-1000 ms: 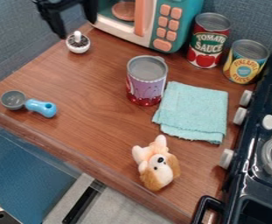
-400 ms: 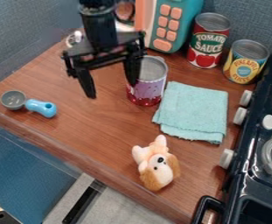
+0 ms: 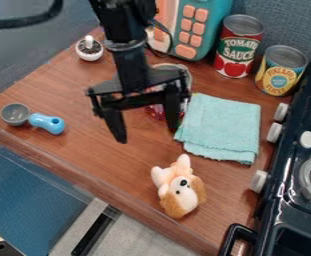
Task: Put the stuff toy near the can
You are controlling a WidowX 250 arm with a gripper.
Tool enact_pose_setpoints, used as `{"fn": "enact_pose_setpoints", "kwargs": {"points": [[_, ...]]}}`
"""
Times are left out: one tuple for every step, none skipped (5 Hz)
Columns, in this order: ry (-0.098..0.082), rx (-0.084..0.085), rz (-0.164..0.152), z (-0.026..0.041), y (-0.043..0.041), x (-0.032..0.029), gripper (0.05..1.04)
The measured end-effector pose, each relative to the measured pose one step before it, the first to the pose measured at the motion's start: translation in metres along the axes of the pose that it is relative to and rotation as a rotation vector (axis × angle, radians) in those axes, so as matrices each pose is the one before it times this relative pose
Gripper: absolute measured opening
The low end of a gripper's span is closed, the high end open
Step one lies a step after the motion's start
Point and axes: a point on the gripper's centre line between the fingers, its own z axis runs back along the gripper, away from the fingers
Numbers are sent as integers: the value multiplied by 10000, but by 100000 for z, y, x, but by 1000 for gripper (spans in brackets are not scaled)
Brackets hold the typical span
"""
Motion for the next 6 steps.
{"fn": "enact_pose_setpoints", "kwargs": {"points": [[862,-207,-816,-1815,-1242,-513,999],[242,105,-394,-1123,-641,-168,999],[290,503,-553,-1915,-925,-1066,999],[275,-30,-99,-898,-189,-229,999],[421,-109,-157,-1084,-54,-175,999],[-285,258,202,-705,621,517,999]]}}
